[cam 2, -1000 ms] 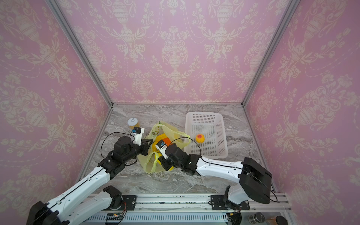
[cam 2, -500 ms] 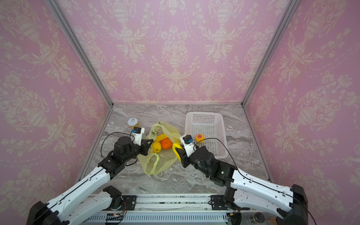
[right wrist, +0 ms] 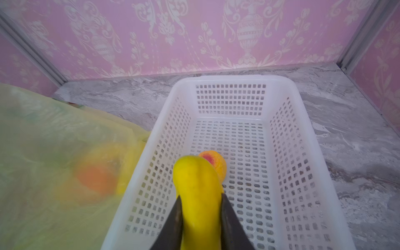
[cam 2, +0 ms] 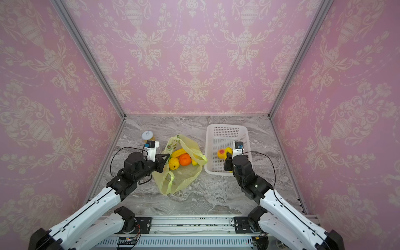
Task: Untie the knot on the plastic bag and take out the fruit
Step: 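Lift the yellow mango out with the right gripper and carry it over the basket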
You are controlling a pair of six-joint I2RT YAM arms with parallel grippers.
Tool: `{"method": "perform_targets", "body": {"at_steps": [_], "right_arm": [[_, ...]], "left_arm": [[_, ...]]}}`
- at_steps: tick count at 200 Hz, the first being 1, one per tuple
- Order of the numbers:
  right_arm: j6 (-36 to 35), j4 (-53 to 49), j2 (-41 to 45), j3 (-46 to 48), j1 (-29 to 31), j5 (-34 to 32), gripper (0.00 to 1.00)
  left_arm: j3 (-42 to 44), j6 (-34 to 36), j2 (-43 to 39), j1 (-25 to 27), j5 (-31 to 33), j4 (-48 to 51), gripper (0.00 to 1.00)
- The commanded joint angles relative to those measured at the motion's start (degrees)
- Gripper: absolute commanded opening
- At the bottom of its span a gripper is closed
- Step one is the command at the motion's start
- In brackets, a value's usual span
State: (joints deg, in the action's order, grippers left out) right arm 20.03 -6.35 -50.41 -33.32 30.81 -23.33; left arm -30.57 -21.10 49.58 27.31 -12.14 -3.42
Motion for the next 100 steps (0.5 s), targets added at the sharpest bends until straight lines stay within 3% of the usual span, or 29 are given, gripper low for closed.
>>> {"method": "perform_targets", "body": {"at_steps": [1,45,100], "right_arm": [[3.09,0.4,-7.47,-3.36,-3.97,2.26,0.04],[3.36,2.17,-24.37,-8.67,-9.93,7.52,0.0],[5.23,4.95,-34.03,-10.93,-14.87,10.84,0.05]], "left_arm": [[-0.32,-1.12,-0.3,0.46,-1.74,-1.66,0.0],[-0.46,-0.85,-0.27,0.46,-2.08,-1.59,0.01],[-0.38,0.0,0.77,0.46,-0.87,-1.41,0.0]]}}
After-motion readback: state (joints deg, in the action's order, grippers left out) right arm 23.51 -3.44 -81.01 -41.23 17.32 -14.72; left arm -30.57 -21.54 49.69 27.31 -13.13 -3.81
